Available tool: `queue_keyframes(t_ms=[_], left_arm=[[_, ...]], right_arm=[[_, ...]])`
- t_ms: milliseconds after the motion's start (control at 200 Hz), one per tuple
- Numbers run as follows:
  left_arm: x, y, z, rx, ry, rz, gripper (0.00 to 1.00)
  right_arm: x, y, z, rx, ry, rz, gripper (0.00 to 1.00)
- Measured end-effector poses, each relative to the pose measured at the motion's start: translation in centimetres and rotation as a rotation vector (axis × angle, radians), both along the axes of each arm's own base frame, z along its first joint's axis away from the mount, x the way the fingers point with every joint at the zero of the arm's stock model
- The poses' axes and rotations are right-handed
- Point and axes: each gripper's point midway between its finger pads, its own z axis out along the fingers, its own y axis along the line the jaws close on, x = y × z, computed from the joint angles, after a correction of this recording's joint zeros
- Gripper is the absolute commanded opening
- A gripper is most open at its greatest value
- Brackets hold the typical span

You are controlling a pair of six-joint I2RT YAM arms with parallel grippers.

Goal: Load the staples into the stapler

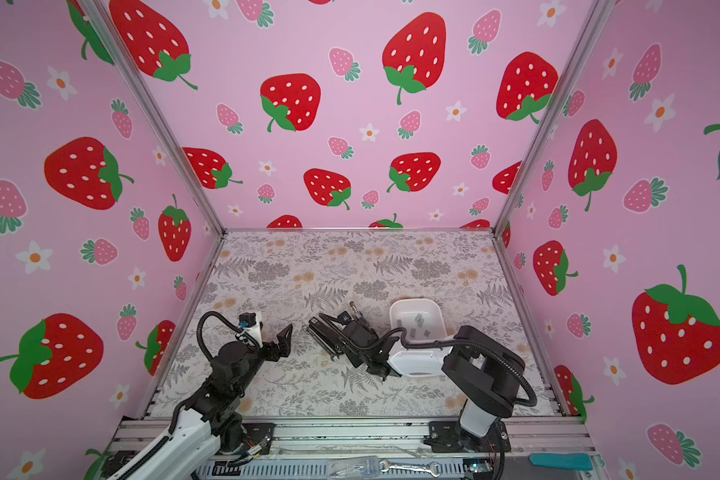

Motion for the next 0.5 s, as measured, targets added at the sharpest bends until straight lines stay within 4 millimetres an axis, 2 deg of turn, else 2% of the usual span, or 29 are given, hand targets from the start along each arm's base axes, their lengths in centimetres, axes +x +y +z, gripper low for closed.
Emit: queue_keyframes(t_ms=[275,405,500], left_arm=[[0.0,-0.1,-0.1,-0.002,0.003,-0.002,0.99],[0.0,-0.1,-0.1,-0.002,0.004,-0.002,0.99],[0.0,-0.1,-0.1,-0.001,0.005,-0.003,0.99]], right_arm=[[-0.9,-1.5,-0.2,0.003,0.027,-0.017,0.08],[-0.9,-1.5,-0.3,0.001,0.029,-0.019,0.21],[-0.8,-1.5,-0.5,-0.001,0.029,-0.019,0.36]])
